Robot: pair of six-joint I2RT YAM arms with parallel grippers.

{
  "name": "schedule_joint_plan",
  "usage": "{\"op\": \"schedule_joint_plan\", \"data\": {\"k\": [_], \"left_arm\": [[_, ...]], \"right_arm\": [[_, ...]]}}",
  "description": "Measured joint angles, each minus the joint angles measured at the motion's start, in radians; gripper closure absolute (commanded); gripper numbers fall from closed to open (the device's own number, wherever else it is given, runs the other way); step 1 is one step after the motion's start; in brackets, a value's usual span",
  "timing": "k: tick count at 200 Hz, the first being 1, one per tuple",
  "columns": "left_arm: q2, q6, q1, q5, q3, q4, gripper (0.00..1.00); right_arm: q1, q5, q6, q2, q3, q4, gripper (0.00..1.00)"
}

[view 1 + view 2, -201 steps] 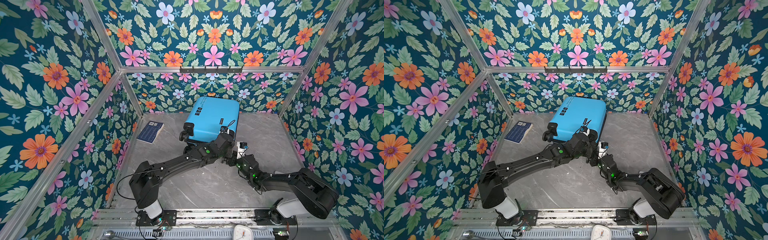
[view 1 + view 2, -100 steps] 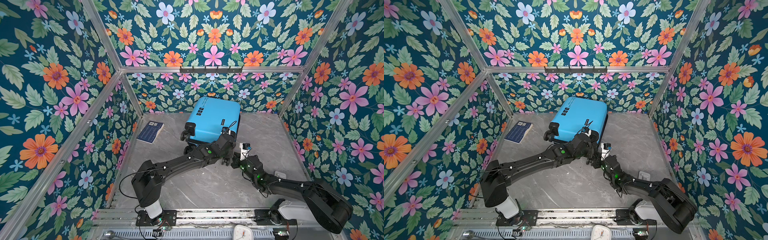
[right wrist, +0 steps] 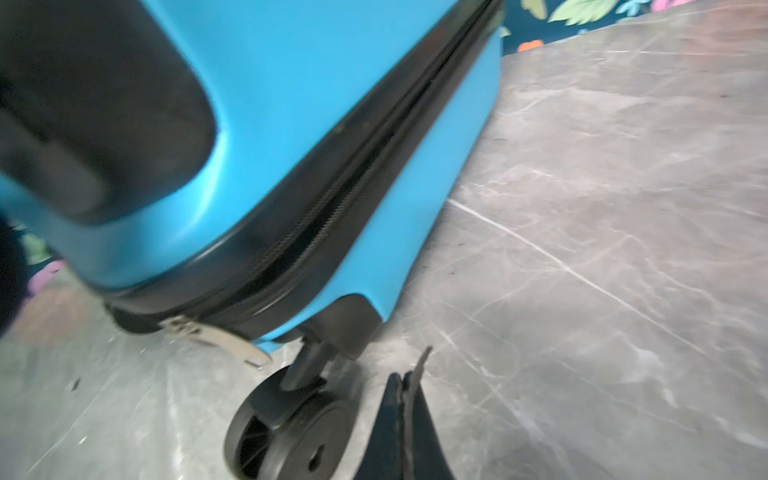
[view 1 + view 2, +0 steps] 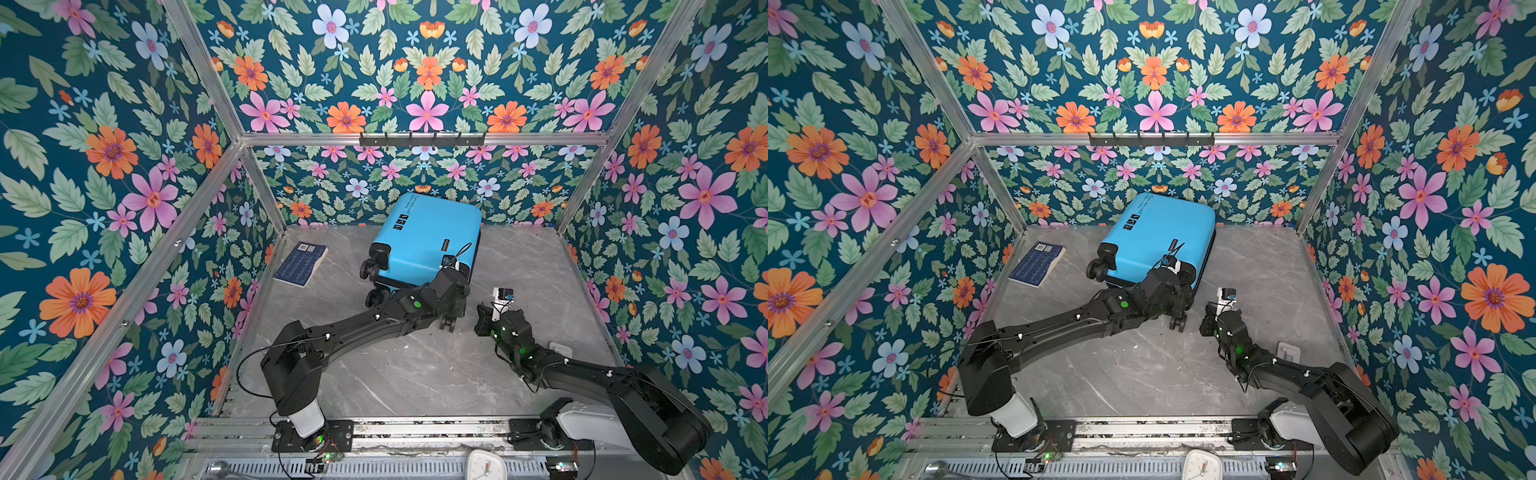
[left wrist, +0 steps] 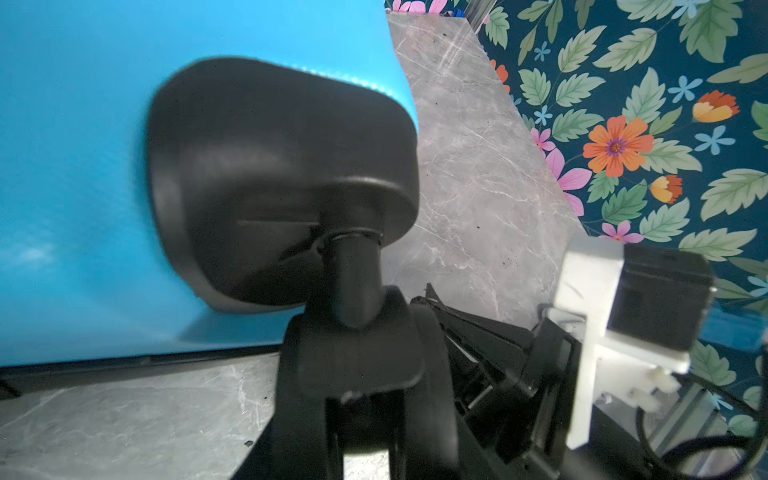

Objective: Pack the luggage

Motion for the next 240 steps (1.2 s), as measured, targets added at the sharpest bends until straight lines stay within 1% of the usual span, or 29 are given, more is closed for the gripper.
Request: {"op": "schedule_joint_plan", "data": {"k": [16,30,43,76,107,133,174,211,240], "left_arm": [[0.000,0.000,0.000,0.000,0.000,-0.001,1.00],[0.000,0.001,0.000,0.000,0.000,-0.001,1.00],[0.000,0.001,0.000,0.000,0.000,-0.001,1.00],[-0.007,0.003,0.000,-0.001,0.000,-0.011,1.00],[-0.008,0.005,0.000,-0.001,0.000,-0.014,1.00],[-0.008,0.005,0.000,0.000,0.000,-0.015,1.00],[-0.009,0.005,0.000,-0.001,0.000,-0.014,1.00],[-0.009,0.004,0.000,-0.004,0.003,-0.013,1.00],[-0.009,0.004,0.000,-0.006,0.005,-0.013,1.00]], "right_arm": [[-0.001,-0.055,-0.027,0.019,0.000,0.036,0.78],[-0.002,-0.117,-0.050,0.040,-0.001,0.072,0.68],[-0.002,-0.172,-0.074,0.058,-0.006,0.110,0.63],[-0.002,-0.282,-0.100,0.100,-0.001,0.174,0.58],[-0.010,-0.337,-0.106,0.150,0.022,0.217,0.58],[-0.032,-0.357,-0.094,0.208,0.042,0.253,0.61],[-0.035,-0.399,-0.070,0.275,0.078,0.292,0.64],[-0.036,-0.415,-0.058,0.306,0.101,0.293,0.71],[-0.036,-0.421,-0.045,0.310,0.105,0.298,0.79]]}}
